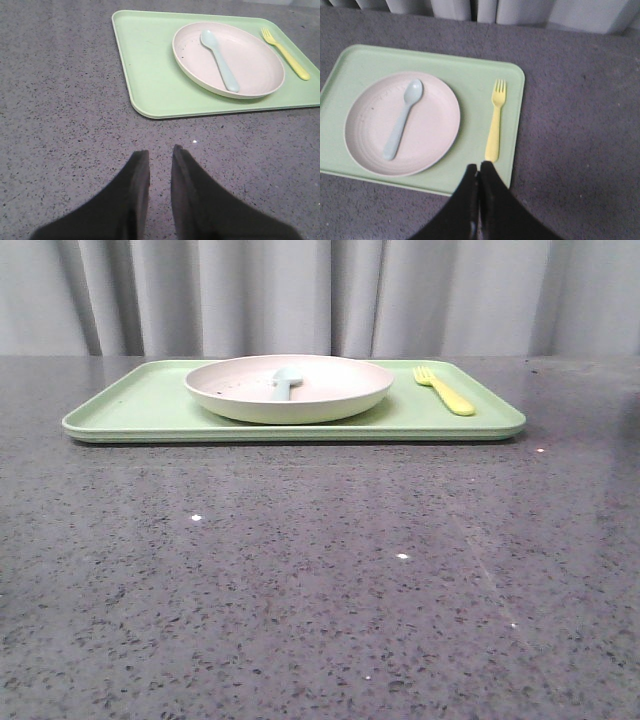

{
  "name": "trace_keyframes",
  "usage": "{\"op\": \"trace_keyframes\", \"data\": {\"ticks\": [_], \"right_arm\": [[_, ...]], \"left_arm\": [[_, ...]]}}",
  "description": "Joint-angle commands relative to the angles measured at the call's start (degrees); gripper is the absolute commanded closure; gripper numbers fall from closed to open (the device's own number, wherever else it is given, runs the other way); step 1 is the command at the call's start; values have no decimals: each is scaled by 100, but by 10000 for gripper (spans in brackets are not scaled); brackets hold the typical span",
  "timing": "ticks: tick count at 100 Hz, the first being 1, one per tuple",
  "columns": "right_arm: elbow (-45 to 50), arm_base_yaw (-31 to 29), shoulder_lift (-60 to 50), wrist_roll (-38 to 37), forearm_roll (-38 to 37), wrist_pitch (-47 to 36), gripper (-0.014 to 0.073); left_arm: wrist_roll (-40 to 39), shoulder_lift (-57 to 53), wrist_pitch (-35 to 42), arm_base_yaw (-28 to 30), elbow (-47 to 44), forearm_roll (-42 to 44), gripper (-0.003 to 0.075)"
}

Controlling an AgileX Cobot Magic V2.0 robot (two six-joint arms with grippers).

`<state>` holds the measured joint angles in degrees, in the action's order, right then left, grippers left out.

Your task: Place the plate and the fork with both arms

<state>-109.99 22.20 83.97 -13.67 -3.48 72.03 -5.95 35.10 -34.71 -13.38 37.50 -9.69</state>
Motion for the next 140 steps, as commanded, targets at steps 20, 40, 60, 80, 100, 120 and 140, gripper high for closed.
{"op": "trace_keyframes", "data": {"ticks": [20,40,60,80,100,120,140], "right_arm": [[2146,-15,-1623,73,-193,-1671,631],[3956,-15,-2867,73,-224,-2929,631],[5344,-15,-3985,73,-318,-3572,631],[6317,-15,-4933,73,-462,-3779,631],[6969,-15,-5732,73,-517,-3921,631],[7321,-15,-6241,73,-517,-3922,631],[7365,-15,-6284,73,-517,-3743,631]], "left_arm": [[-38,8,460,56,155,-93,741],[-38,-5,460,56,155,-93,741],[-38,-456,699,56,-119,-82,741],[-38,-1114,757,56,-472,52,741],[-47,-1664,757,56,-772,166,741],[-47,-1948,735,56,-926,328,741],[-47,-1958,748,56,-926,317,741]]}}
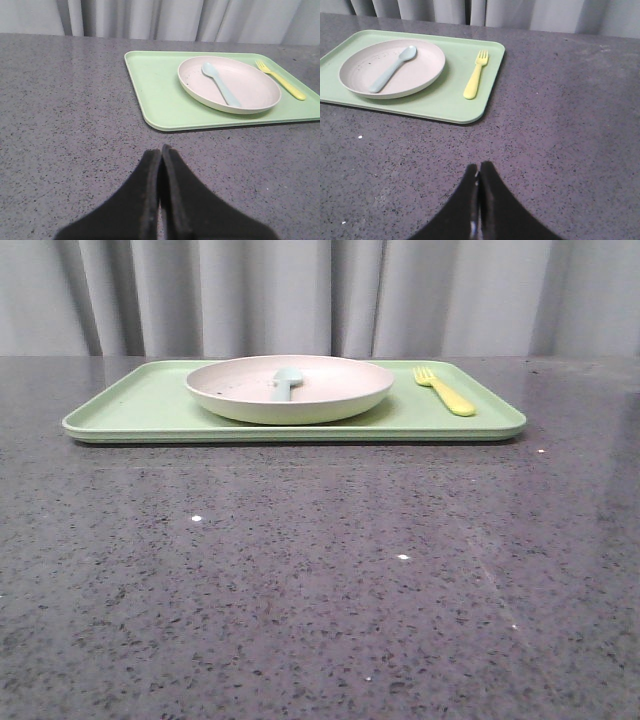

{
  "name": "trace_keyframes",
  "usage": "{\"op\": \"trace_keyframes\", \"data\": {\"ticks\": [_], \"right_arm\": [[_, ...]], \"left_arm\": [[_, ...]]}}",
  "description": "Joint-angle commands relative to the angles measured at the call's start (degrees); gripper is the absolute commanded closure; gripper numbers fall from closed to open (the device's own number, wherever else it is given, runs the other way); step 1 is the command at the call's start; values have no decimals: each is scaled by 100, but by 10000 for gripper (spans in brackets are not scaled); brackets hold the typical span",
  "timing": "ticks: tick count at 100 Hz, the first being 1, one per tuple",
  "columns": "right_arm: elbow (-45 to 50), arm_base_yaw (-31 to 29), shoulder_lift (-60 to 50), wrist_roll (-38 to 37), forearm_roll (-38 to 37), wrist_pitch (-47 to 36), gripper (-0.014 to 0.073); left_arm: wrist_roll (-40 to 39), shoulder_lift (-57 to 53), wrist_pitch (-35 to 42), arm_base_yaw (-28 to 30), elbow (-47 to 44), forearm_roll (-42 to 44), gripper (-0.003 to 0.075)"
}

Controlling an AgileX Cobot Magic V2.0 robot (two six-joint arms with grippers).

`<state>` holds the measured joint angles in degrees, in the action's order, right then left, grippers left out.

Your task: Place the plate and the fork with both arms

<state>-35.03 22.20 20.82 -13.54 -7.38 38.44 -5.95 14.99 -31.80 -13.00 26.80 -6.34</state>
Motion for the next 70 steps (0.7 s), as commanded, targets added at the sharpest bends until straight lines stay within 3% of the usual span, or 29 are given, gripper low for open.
{"op": "trace_keyframes", "data": {"ticks": [1,70], "right_arm": [[-131,-15,31,60,-127,-384,631],[-131,-15,31,60,-127,-384,631]], "left_arm": [[-47,53,457,18,144,-17,741],[-47,53,457,18,53,127,741]]}}
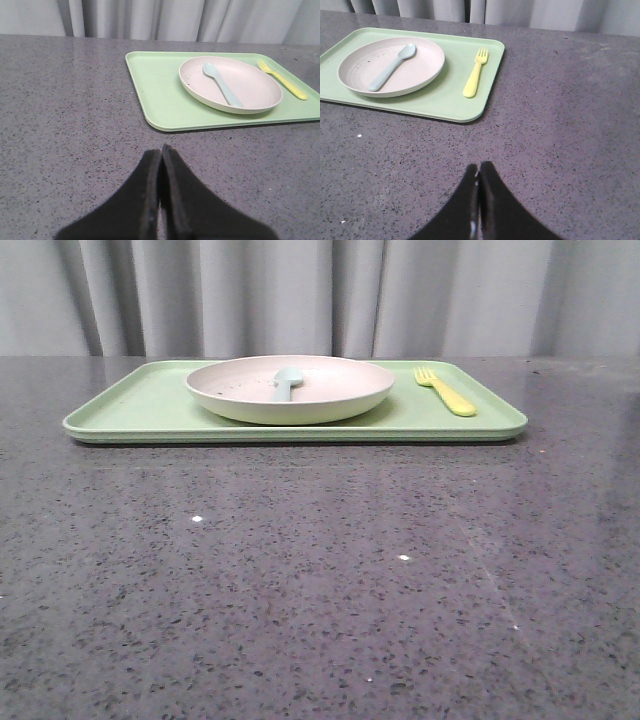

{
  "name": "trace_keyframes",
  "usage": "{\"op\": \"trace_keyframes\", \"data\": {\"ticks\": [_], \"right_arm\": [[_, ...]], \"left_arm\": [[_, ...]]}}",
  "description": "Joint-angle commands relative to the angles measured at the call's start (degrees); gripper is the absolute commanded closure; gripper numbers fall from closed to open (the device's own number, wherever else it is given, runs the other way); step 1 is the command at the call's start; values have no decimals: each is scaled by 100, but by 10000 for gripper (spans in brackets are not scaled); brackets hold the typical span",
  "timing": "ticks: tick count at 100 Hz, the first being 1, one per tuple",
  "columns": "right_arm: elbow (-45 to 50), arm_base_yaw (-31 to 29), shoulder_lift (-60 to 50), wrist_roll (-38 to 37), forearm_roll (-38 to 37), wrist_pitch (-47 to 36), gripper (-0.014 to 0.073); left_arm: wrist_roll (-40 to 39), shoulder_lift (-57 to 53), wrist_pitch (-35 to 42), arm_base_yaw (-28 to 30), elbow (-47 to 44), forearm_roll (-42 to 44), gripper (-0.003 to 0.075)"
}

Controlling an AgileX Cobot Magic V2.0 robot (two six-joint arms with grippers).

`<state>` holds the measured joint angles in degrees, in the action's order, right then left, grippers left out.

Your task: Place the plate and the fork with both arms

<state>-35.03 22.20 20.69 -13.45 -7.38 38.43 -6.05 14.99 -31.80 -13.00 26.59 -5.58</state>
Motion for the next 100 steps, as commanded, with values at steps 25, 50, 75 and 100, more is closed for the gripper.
{"op": "trace_keyframes", "data": {"ticks": [25,50,75,100], "right_arm": [[-131,-15,44,51,-127,-383,631],[-131,-15,44,51,-127,-383,631],[-131,-15,44,51,-127,-383,631],[-131,-15,44,51,-127,-381,631]], "left_arm": [[18,-227,1961,184,-748,-15,741],[39,-972,2690,960,-1752,223,741],[478,-1632,2933,1517,-2381,223,741],[478,-1707,2938,1553,-2736,223,741]]}}
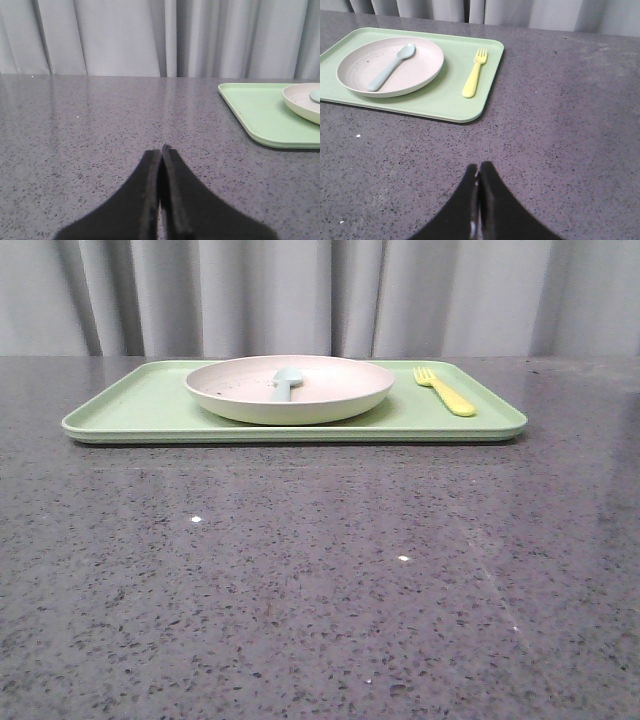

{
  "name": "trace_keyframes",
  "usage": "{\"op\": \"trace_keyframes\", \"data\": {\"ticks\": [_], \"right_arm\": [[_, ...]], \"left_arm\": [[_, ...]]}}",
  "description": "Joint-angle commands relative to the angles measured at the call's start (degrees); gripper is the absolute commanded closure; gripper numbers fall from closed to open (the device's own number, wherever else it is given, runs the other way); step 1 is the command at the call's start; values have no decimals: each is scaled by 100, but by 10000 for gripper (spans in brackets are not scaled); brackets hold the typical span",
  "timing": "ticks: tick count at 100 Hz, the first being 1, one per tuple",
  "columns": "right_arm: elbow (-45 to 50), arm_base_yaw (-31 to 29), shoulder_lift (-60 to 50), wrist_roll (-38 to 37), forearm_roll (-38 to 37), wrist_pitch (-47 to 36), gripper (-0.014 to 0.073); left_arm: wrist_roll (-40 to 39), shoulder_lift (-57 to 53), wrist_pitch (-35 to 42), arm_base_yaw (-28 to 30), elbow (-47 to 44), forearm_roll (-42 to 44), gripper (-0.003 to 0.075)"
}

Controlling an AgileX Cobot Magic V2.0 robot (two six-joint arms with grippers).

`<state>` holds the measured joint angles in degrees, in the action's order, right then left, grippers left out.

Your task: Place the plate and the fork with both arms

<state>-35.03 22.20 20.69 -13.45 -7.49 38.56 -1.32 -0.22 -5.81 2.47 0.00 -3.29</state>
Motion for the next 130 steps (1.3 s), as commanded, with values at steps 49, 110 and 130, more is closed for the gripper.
{"op": "trace_keyframes", "data": {"ticks": [49,110,130], "right_arm": [[-131,-15,44,51,-116,-394,631],[-131,-15,44,57,-363,-388,631],[-88,-178,44,57,-358,-631,631]], "left_arm": [[4,-186,349,5,-77,-15,741],[4,-186,349,5,-77,-15,741],[4,-186,349,5,-77,-15,741]]}}
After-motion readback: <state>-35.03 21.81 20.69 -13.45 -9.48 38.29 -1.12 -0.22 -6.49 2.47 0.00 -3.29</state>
